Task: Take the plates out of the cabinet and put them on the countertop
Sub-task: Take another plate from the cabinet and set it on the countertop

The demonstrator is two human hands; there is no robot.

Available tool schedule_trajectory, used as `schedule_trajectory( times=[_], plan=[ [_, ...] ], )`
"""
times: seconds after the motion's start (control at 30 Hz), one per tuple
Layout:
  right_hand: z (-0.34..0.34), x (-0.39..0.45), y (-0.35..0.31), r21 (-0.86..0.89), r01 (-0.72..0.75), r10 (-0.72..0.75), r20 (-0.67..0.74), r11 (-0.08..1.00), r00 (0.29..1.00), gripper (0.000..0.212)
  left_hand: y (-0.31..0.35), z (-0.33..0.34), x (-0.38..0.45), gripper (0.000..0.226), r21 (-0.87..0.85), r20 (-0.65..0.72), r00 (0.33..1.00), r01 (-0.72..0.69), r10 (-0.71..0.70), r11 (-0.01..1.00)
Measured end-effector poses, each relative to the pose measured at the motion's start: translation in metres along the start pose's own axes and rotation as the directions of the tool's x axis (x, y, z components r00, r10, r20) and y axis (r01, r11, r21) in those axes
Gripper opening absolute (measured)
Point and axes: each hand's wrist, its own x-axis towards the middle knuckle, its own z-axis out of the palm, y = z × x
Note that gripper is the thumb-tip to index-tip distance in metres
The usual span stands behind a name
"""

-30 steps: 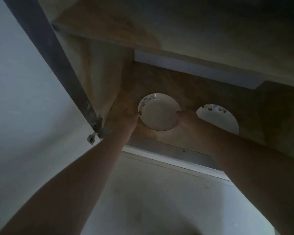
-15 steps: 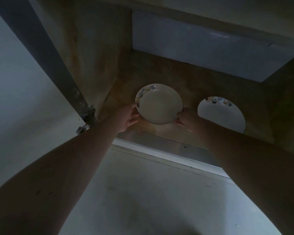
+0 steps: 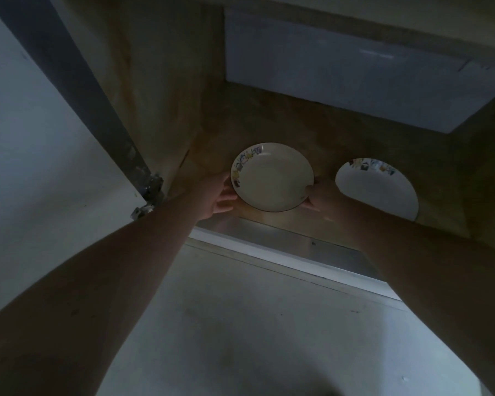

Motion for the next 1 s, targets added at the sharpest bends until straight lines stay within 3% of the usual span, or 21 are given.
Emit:
schedule_trajectory(
  times=[0.2, 0.3, 0.4, 0.5, 0.6, 0.7, 0.8, 1.0],
  plan=[
    [-0.014, -0.022, 0.009, 0.013, 0.026, -0.027, 0.067, 1.0, 0.997, 0.036, -0.006, -0.022, -0.004, 0.051, 0.074, -0.068, 0.998, 0.007, -0.002, 0.997],
    [-0.016, -0.047, 0.015, 0.004, 0.055, -0.055, 0.113, 0.998, 0.992, 0.039, -0.01, -0.025, -0.03, 0.047, 0.177, -0.07, 0.997, -0.014, 0.027, 0.984],
    [-0.018, -0.09, 0.015, -0.012, 0.008, -0.007, 0.077, 1.0, 0.997, 0.029, -0.014, -0.017, -0.075, 0.042, 0.245, -0.041, 0.999, 0.016, -0.006, 0.969],
    [-0.02, -0.136, 0.012, -0.079, -0.053, 0.062, 0.116, 0.995, 0.991, 0.036, -0.024, -0.012, -0.131, 0.038, 0.315, 0.018, 1.0, -0.015, 0.01, 0.949],
    [-0.027, -0.199, -0.008, -0.073, -0.08, 0.088, 0.119, 0.994, 0.989, 0.034, -0.017, -0.01, -0.19, 0.042, 0.522, -0.08, 0.991, -0.05, 0.108, 0.851],
    [-0.043, -0.266, -0.029, -0.06, -0.082, 0.088, 0.116, 0.995, 0.989, 0.03, 0.002, -0.007, -0.258, 0.04, 0.415, -0.07, 0.996, -0.029, 0.064, 0.909],
    [-0.065, -0.335, -0.058, -0.023, -0.137, 0.138, 0.115, 0.99, 0.984, 0.028, 0.028, -0.003, -0.331, 0.019, 0.24, -0.15, 0.989, 0.016, 0.02, 0.971],
    [-0.102, -0.477, -0.135, -0.165, -0.141, 0.156, 0.082, 0.976, 0.984, 0.034, 0.072, 0.006, -0.484, 0.031, 0.182, -0.213, 0.977, 0.038, 0.001, 0.983]
  ],
)
